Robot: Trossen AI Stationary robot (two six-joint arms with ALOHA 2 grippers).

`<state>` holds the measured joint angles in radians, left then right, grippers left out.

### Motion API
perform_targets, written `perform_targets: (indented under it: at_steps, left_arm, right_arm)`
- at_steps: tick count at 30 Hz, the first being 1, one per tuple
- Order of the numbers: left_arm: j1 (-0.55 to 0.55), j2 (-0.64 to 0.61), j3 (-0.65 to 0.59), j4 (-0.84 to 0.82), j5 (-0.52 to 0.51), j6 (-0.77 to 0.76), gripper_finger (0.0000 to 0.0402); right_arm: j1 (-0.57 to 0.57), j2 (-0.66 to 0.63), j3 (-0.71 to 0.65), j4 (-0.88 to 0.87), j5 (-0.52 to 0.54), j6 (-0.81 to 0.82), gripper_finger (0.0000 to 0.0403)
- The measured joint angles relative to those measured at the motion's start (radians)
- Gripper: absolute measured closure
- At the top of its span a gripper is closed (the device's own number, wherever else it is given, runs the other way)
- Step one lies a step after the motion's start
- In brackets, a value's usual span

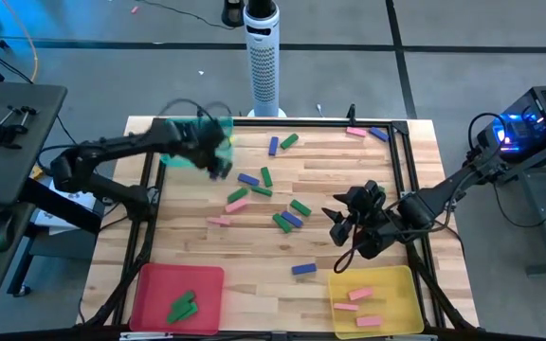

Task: Sort blocks
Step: Put the blue block into the blue bin, then put the green block into the red bin

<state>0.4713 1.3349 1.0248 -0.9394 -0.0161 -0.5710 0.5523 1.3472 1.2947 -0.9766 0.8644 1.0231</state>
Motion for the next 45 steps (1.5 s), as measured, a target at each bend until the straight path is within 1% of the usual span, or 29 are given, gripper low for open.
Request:
perform_targets:
  at_steps: [2, 4, 6, 9, 13, 15, 18, 22, 24, 27, 29, 31, 34, 37, 39, 43, 45]
  left_arm:
    - [0.050, 0.003, 0.057, 0.007, -0.050, 0.051, 0.0345]
    - [0.115, 0.012, 0.097, 0.033, -0.077, 0.105, 0.0345]
    - [0.196, 0.033, 0.116, 0.039, -0.079, 0.154, 0.0345]
    - [0.305, 0.096, 0.116, 0.018, -0.077, 0.232, 0.0345]
    - [0.405, 0.204, 0.116, -0.027, -0.069, 0.318, 0.0342]
    - [0.433, 0.250, 0.116, -0.031, -0.070, 0.348, 0.0322]
    - [0.458, 0.273, 0.116, -0.033, -0.064, 0.394, 0.0272]
    - [0.480, 0.240, 0.116, -0.033, -0.030, 0.407, 0.0205]
    - [0.484, 0.204, 0.117, -0.035, 0.001, 0.401, 0.0182]
    - [0.469, 0.132, 0.117, -0.042, 0.045, 0.375, 0.0167]
    - [0.443, 0.073, 0.117, -0.043, 0.069, 0.345, 0.0165]
    - [0.407, 0.014, 0.117, -0.043, 0.086, 0.326, 0.0165]
    - [0.340, -0.072, 0.117, -0.041, 0.088, 0.276, 0.0166]
    - [0.262, -0.147, 0.117, -0.027, 0.088, 0.230, 0.0166]
    - [0.213, -0.187, 0.117, -0.023, 0.088, 0.199, 0.0166]
    - [0.128, -0.243, 0.117, 0.010, 0.085, 0.156, 0.0166]
    - [0.093, -0.261, 0.117, 0.026, 0.085, 0.146, 0.0166]
  right_arm:
    - [-0.010, 0.000, 0.000, 0.003, 0.000, -0.001, 0.0197]
    - [-0.022, 0.000, 0.000, 0.009, 0.000, -0.001, 0.0197]
    - [-0.035, 0.000, 0.000, 0.018, 0.000, -0.001, 0.0197]
    - [-0.051, 0.000, 0.000, 0.047, -0.002, -0.002, 0.0197]
    - [-0.062, 0.000, 0.000, 0.097, -0.016, -0.002, 0.0197]
    - [-0.062, 0.000, 0.000, 0.111, -0.037, -0.002, 0.0197]
    - [-0.062, 0.000, 0.000, 0.111, -0.074, 0.027, 0.0197]
    - [-0.079, 0.000, 0.000, 0.036, -0.121, 0.184, 0.0197]
    - [-0.118, 0.000, 0.000, -0.044, -0.193, 0.297, 0.0197]
    - [-0.216, 0.000, 0.000, -0.187, -0.370, 0.421, 0.0197]
    - [-0.294, 0.000, 0.000, -0.279, -0.467, 0.433, 0.0197]
    - [-0.372, 0.000, 0.000, -0.373, -0.506, 0.408, 0.0197]
    - [-0.492, 0.000, -0.007, -0.468, -0.518, 0.329, 0.0197]
    - [-0.617, 0.000, -0.073, -0.472, -0.610, 0.248, 0.0197]
    - [-0.685, 0.000, -0.150, -0.448, -0.677, 0.191, 0.0196]
    - [-0.804, 0.001, -0.330, -0.342, -0.827, 0.074, 0.0184]
    - [-0.856, 0.001, -0.409, -0.283, -0.875, 0.044, 0.0170]
